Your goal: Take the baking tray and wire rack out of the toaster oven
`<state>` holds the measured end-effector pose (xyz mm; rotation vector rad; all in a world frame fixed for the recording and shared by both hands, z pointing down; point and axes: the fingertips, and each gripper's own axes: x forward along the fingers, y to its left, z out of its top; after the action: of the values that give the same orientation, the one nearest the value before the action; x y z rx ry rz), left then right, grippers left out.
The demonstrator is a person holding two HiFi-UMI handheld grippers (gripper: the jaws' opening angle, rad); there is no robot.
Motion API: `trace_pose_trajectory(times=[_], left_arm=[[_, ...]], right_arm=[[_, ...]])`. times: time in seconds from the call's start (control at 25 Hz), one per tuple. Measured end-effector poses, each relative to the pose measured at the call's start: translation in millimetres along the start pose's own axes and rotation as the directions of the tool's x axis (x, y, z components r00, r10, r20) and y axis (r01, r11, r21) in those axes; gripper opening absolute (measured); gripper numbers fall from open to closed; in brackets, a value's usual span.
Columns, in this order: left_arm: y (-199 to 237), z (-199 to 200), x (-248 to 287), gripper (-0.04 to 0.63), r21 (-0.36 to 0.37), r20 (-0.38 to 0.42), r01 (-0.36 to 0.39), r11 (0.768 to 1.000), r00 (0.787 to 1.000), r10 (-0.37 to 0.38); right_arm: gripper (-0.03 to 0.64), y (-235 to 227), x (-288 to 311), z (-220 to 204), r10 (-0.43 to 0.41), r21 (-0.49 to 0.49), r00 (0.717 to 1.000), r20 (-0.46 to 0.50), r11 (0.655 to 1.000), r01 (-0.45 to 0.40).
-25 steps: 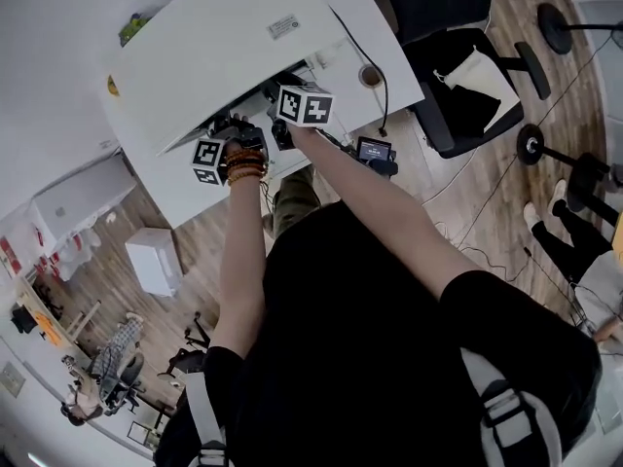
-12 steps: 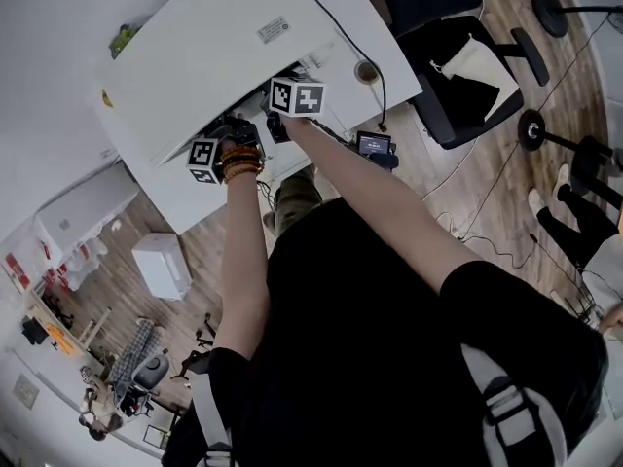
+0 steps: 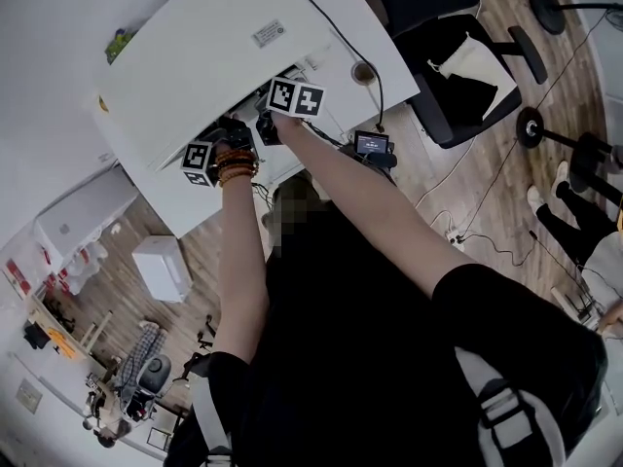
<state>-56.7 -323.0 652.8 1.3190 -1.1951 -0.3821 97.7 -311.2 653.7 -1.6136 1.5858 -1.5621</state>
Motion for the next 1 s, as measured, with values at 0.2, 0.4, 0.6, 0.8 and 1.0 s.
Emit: trace_pose_trajectory(times=[0.2,0.4,0.6,0.8,1.0], left_arm=[[2,0,-1,0.095,0.007,-0.029,0.003,1.0,1.0,-0.002],[4,-3,-5,0.094,0.017,-0.036,-0.008,1.0,0.999,0.009],[8,-8,-10,0.094,0.023,-0.039,-0.013,1.0,0.999,0.014],[11,-8,-16,0.094,0.023,-0.036,-0.021,1.0,0.999,0.022],[12,-11,-22,0.094,0.023,-0.032,-0.024,0.999,0.999,0.025]], right_arm=[[0.109,-1,-1,0,0.033,0.085,0.999,0.017,0.996,-0.035],[0.106,-2,-5,-3,0.04,0.092,0.999,0.009,0.995,-0.041],[0.104,-6,-11,-6,0.048,0.094,0.999,0.001,0.994,-0.048],[0.103,-6,-14,-11,0.051,0.098,0.999,-0.007,0.994,-0.05],[0.103,-7,-20,-14,0.056,0.097,0.998,-0.018,0.994,-0.054]])
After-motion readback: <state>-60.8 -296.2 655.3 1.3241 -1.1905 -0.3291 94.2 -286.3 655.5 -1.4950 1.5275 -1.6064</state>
